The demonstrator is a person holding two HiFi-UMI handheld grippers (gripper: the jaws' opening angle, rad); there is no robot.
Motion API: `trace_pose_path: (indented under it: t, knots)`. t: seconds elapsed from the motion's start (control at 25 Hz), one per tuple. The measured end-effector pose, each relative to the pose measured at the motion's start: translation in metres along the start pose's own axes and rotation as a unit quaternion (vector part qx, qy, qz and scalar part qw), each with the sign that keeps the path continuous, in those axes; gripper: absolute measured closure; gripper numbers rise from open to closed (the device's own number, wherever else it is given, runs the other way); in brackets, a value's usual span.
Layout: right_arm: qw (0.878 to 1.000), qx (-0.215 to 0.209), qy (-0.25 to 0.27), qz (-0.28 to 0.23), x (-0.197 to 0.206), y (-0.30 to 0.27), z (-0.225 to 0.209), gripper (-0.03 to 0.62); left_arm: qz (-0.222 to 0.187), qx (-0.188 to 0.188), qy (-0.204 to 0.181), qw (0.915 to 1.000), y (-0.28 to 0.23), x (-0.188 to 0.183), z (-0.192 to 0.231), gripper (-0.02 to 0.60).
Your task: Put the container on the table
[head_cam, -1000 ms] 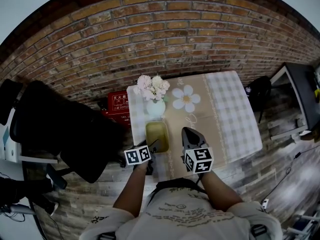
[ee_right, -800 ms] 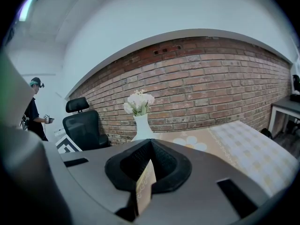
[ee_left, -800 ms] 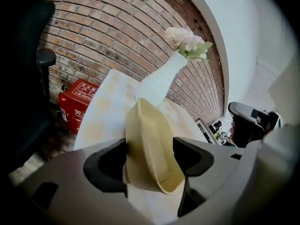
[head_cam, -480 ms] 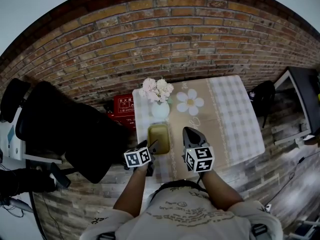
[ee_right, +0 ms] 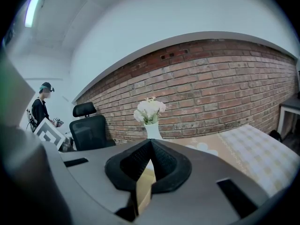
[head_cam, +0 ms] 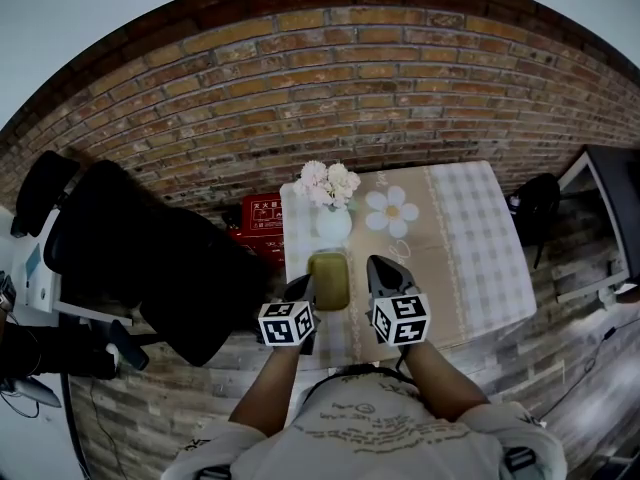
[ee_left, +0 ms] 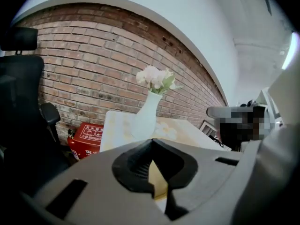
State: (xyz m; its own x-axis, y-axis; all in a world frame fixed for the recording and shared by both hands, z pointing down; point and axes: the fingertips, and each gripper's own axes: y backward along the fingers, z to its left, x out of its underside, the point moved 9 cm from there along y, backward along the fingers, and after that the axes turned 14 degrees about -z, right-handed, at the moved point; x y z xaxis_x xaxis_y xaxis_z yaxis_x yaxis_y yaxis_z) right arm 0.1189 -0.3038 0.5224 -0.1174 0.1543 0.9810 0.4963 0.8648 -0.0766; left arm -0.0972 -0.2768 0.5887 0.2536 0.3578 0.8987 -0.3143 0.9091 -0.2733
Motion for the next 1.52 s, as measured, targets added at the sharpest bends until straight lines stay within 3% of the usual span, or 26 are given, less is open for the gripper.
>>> trace_pose_path:
  t: [0.16,0.64,1.52]
  knots:
    - [1.000,-0.012,0.000,-0.013,-0.009,0.000,0.009,0.591,-0.029,0.014,0.002,0.9995,0.008,-0.027,-0.011,0.575]
    - [0.996,-0.054,-0.002,-0.077,-0.037,-0.002,0.026,0.591,-0.111,0.026,-0.052,0.9921,0.034,-0.092,-0.040,0.575]
    - [0.994,-0.079,0.006,-0.075,-0.040,-0.012,0.025,0.591,-0.105,0.032,-0.047,0.9928,0.022,-0.097,-0.040,0.575]
